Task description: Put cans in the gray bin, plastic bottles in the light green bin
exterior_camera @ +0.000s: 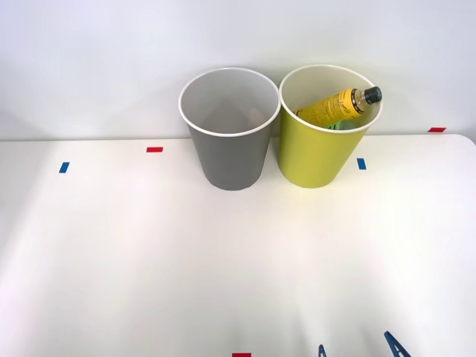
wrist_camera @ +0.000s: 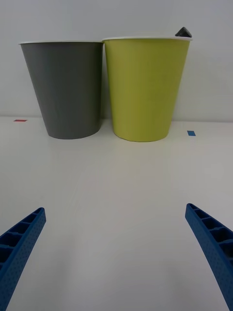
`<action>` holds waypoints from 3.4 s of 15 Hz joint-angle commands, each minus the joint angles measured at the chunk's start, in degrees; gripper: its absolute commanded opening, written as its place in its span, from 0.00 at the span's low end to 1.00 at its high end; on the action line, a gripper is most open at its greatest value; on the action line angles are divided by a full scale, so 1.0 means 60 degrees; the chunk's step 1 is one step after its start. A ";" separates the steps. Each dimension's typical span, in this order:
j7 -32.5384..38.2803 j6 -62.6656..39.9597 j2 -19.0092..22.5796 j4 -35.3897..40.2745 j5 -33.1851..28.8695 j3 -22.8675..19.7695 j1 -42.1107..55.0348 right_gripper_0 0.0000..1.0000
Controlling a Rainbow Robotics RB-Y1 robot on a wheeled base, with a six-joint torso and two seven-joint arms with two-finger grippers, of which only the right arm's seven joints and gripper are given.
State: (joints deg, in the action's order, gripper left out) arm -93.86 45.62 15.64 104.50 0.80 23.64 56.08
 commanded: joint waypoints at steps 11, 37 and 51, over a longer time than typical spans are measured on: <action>-0.0001 -0.0001 0.0000 0.0000 -0.0001 0.0000 -0.0001 1.00; -0.0001 -0.0001 0.0000 0.0000 -0.0001 0.0000 -0.0001 1.00; -0.0001 -0.0001 0.0000 0.0000 -0.0001 0.0000 -0.0001 1.00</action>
State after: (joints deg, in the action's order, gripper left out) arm -93.86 45.62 15.64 104.50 0.79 23.64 56.07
